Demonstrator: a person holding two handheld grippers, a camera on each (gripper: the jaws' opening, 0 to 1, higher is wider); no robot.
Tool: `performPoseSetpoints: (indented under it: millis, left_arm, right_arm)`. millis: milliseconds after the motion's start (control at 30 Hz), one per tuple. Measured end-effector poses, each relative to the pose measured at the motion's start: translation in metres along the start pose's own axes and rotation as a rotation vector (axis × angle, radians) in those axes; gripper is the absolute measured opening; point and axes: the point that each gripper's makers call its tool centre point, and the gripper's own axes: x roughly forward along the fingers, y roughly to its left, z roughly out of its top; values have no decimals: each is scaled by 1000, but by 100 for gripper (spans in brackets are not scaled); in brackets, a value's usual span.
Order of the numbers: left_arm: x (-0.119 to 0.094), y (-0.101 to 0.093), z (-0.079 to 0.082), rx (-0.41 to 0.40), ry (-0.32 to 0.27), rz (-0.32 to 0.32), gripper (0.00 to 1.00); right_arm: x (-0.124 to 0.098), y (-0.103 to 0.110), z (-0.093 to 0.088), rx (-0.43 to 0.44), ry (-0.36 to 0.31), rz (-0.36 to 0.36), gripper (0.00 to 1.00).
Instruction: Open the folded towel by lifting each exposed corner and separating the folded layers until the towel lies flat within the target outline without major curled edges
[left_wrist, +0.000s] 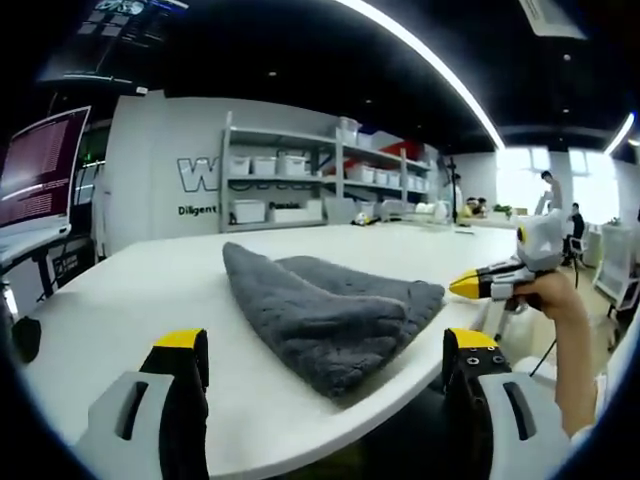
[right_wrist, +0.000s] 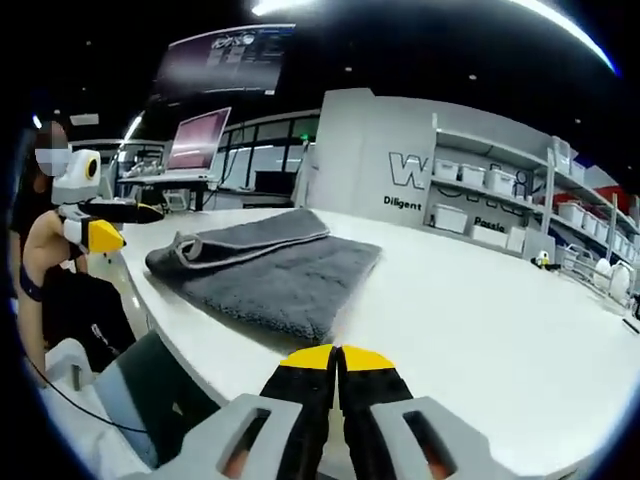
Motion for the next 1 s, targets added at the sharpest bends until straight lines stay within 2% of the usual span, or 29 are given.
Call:
performPoseSetpoints:
  millis: [100,400,667,1000]
  left_arm:
    - [0,-1,0,0,0,-1,95]
    - [0,-2,0,3,3,-5,95]
    - [0,-2,0,3,3,-5,95]
    - [-1,0,0,2,5,-4,95]
  right_arm:
    - [-6,-2,5,10,-28,-7,0]
    - [-11,13,27,58,-145,67,0]
    - [-14,13,34,103,-176,70,26]
    - [-13,20,41,187,-208,124,59]
